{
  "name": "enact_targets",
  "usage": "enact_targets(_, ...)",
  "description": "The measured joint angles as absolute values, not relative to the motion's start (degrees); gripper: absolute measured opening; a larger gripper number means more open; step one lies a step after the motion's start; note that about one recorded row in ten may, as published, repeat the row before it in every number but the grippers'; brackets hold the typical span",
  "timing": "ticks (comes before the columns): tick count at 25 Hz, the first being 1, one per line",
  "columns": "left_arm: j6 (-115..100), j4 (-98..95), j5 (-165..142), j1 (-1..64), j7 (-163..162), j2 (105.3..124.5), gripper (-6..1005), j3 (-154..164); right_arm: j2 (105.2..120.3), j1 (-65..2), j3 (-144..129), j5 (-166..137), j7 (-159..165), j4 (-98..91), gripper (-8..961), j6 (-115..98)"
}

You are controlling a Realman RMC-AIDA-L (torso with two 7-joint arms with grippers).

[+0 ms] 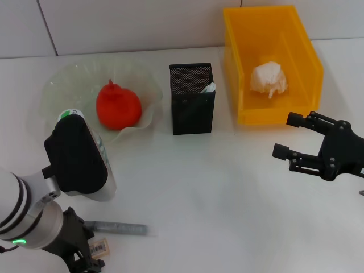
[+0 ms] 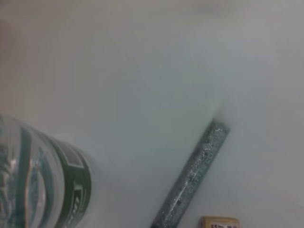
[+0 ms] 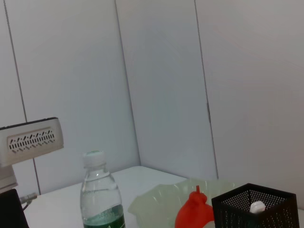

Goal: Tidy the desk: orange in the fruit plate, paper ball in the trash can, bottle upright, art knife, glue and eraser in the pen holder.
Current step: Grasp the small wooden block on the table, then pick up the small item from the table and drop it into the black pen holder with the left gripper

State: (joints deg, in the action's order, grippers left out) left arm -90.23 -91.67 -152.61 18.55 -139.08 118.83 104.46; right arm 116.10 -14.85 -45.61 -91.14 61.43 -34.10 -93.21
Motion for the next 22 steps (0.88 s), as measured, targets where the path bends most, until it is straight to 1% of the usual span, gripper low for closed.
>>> enact_targets(7,-90.1,-92.2,-153.0,18.7,-139.1,118.91,530,105.0,116.1,-14.9,-45.6,-91.1,61.4,-34.1,825,-93.1)
enact_targets(22,-89.8,-91.9,-153.2,19.0,-138.5,118.91,316,105.5,116.09,-15.1,-45.5,-91.1,61.7,-34.1,826,-92.8)
